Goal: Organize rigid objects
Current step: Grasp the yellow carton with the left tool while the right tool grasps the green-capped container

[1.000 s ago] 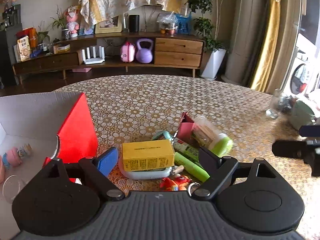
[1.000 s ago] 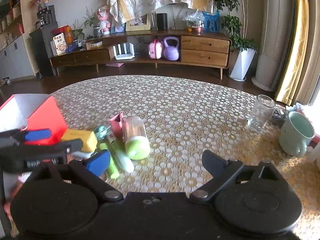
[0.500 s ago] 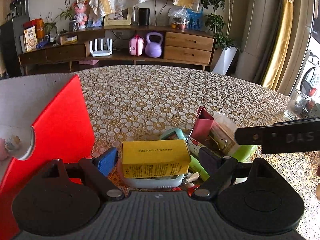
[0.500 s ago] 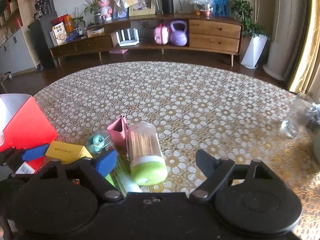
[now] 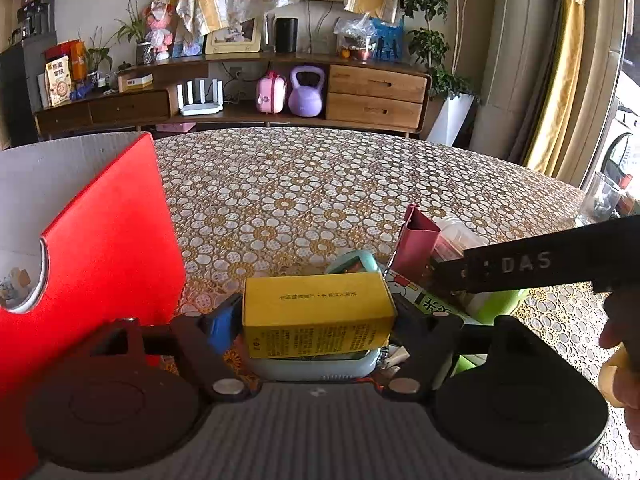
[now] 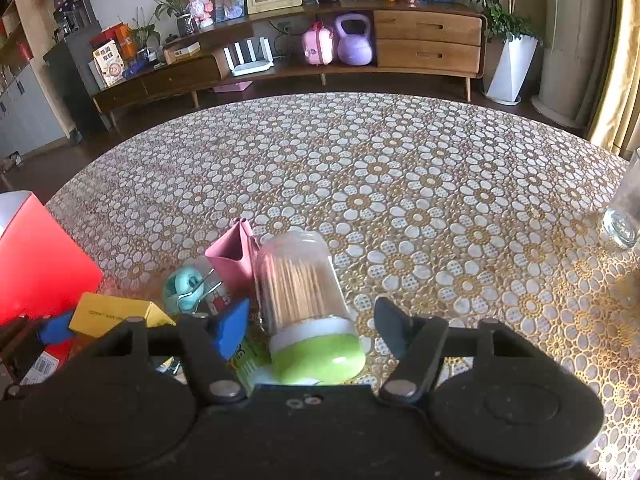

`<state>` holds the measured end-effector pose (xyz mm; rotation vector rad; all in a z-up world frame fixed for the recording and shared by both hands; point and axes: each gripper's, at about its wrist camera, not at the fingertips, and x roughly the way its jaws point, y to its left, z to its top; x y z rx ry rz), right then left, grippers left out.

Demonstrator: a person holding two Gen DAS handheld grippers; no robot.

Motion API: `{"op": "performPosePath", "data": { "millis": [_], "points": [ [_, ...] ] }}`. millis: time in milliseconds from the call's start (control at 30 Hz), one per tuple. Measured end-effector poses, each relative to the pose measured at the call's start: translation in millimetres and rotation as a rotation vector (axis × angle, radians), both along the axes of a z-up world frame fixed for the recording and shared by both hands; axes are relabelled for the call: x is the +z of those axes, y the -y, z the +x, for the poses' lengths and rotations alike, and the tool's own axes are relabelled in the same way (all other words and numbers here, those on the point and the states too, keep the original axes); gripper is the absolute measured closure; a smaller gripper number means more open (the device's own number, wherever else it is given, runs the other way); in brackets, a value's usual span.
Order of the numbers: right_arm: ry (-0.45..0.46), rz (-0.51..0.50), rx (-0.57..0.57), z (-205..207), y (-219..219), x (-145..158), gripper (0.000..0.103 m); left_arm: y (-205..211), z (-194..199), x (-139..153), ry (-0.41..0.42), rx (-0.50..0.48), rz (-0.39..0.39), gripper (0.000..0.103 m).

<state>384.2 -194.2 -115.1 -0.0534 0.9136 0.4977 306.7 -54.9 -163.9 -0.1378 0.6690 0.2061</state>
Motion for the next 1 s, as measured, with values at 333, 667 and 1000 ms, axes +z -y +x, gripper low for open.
{"op": "performPosePath", "data": {
  "millis": [333, 667, 1000],
  "points": [
    [0.012, -0.003, -0.010, -4, -7, 1, 0.057, -4, -2, 2, 0.005, -0.005, -0.005, 0.029],
    [0.034, 0.002, -0.036, -17, 5, 13, 0.058, -4, -10, 10, 0.008, -0.029, -0.020, 0.030],
    [0.041, -0.022, -0.073, -49, 33, 30, 0.059, 2, -28, 27, 0.013, -0.064, -0.026, 0.030]
  ]
}}
